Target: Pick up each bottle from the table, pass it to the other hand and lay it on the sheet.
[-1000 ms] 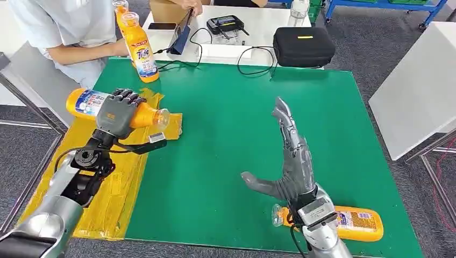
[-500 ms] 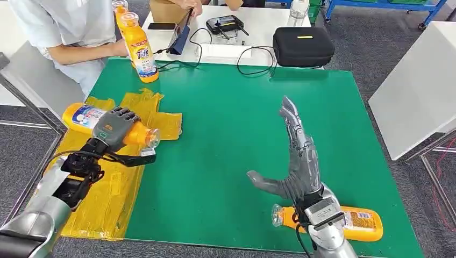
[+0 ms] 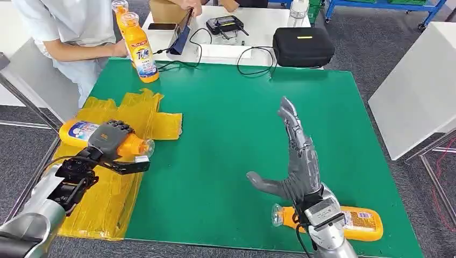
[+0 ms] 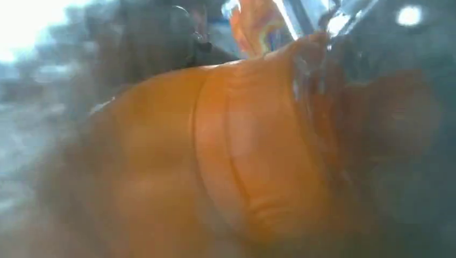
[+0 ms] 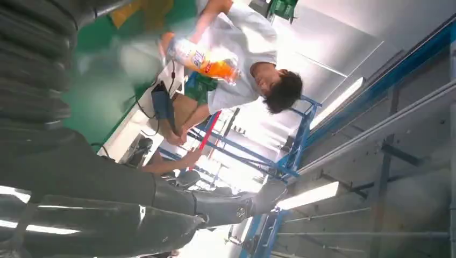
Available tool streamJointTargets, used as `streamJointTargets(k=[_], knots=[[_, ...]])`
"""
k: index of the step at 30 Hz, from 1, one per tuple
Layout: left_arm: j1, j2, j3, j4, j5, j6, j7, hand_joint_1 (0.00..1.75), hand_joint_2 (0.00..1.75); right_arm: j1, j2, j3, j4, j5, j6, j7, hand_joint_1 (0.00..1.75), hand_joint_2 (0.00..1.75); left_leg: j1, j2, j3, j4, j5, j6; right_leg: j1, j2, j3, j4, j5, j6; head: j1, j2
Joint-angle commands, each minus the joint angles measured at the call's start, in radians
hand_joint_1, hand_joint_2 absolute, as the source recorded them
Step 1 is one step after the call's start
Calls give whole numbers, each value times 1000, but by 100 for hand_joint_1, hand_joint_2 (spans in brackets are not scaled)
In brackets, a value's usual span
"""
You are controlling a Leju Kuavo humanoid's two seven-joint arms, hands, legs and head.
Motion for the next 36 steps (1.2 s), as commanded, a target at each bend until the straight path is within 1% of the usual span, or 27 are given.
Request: streamJointTargets(k=[1, 3, 4, 9, 10, 15, 16, 19, 20, 25, 26, 31, 32, 33, 34, 35, 36], knots=[[-81, -35, 134, 131, 166, -112, -34, 175, 175, -45, 7, 18, 52, 7, 5, 11, 0, 175, 1, -1, 4, 1, -2, -1, 1, 4, 4, 0, -2, -2, 0, 0], [-73, -41, 144, 129, 182, -113, -45, 175, 175, -49, 9, 20, 60, 4, 6, 16, 0, 175, 1, 0, 3, 0, -1, -1, 0, 3, 3, 0, -1, -1, 0, 0], [-69, -44, 145, 127, 184, -107, -46, 175, 175, -52, 8, 18, 62, 2, 7, 18, 0, 175, 1, 0, 5, 0, -2, -1, 0, 5, 5, 0, -2, -2, 0, 0], [-64, -56, 144, 127, 191, -95, -52, 175, 175, -60, 8, 20, 73, -1, 8, 21, 0, 175, 1, 0, 3, 0, -1, 0, 0, 3, 3, -1, -1, -1, 0, 0], [-63, -59, 147, 126, 199, -94, -59, 175, 175, -61, 7, 21, 74, -2, 7, 22, 0, 175, 1, -1, 5, 0, -2, -1, 0, 4, 6, -1, -1, -1, 0, 0], [-54, -68, 148, 126, 205, -90, -66, 175, 175, -64, 6, 20, 81, -4, 9, 24, 0, 175, 0, 0, 2, 0, -1, -1, 0, 2, 3, -1, -1, -1, 0, 0], [-53, -67, 147, 127, 206, -92, -69, 175, 175, -65, 6, 20, 83, -5, 9, 24, 0, 175, 1, -1, 5, 0, -2, -1, 0, 4, 5, -1, -1, -2, 0, 0], [-47, -67, 149, 126, 214, -92, -81, 175, 175, -67, 6, 20, 87, -7, 9, 25, 0, 175, 0, 0, 2, -1, -1, 0, 0, 2, 2, -1, 0, -1, 0, 0], [-47, -67, 149, 126, 214, -92, -81, 175, 175, -67, 6, 20, 87, -7, 9, 25, 0, 175, 0, 0, 5, -1, -2, -1, 0, 4, 5, -1, -1, -1, 0, 0], [-45, -67, 151, 126, 220, -95, -90, 175, 175, -68, 6, 20, 89, -9, 10, 25, 0, 175, 0, 0, 2, -1, -1, 0, 0, 3, 2, -1, 0, -1, 0, 0], [-42, -67, 151, 126, 223, -98, -96, 175, 175, -70, 6, 20, 91, -10, 11, 25, 0, 175, 0, 0, 5, 0, -2, -1, 0, 4, 5, -1, -1, -1, 0, 0], [-39, -70, 147, 131, 226, -112, -104, 175, 175, -77, 7, 20, 101, -13, 13, 26, 0, 175, 0, 0, 2, 0, -1, 0, 0, 2, 3, -1, 0, -1, 0, 0], [-39, -70, 147, 131, 226, -112, -104, 175, 175, -77, 7, 20, 101, -13, 13, 26, 0, 175, 0, 0, 5, -1, -2, -1, 0, 5, 5, -1, -1, -1, 0, 0], [-39, -70, 147, 131, 226, -112, -104, 175, 175, -77, 7, 20, 101, -13, 13, 26, 0, 175, 0, 0, 4, -1, -1, -1, 0, 4, 4, -1, -1, -1, 0, 0], [-41, -68, 145, 133, 226, -120, -107, 154, 175, -79, 7, 20, 103, -14, 13, 26, 0, 175, 0, 0, 3, -1, -1, 0, 0, 2, 3, -1, -1, -1, 0, 0], [-43, -67, 139, 137, 225, -135, -115, 99, 175, -81, 6, 21, 106, -15, 14, 26, 0, 175, 0, 0, 5, -1, -1, -1, 0, 5, 5, -1, -1, -1, 0, 0], [-42, -64, 136, 136, 230, -149, -131, 70, 175, -81, 11, 14, 106, -29, 13, 21, 0, 175, 0, 0, 4, -1, -1, -1, 0, 4, 4, -1, -1, -1, 0, 0]])
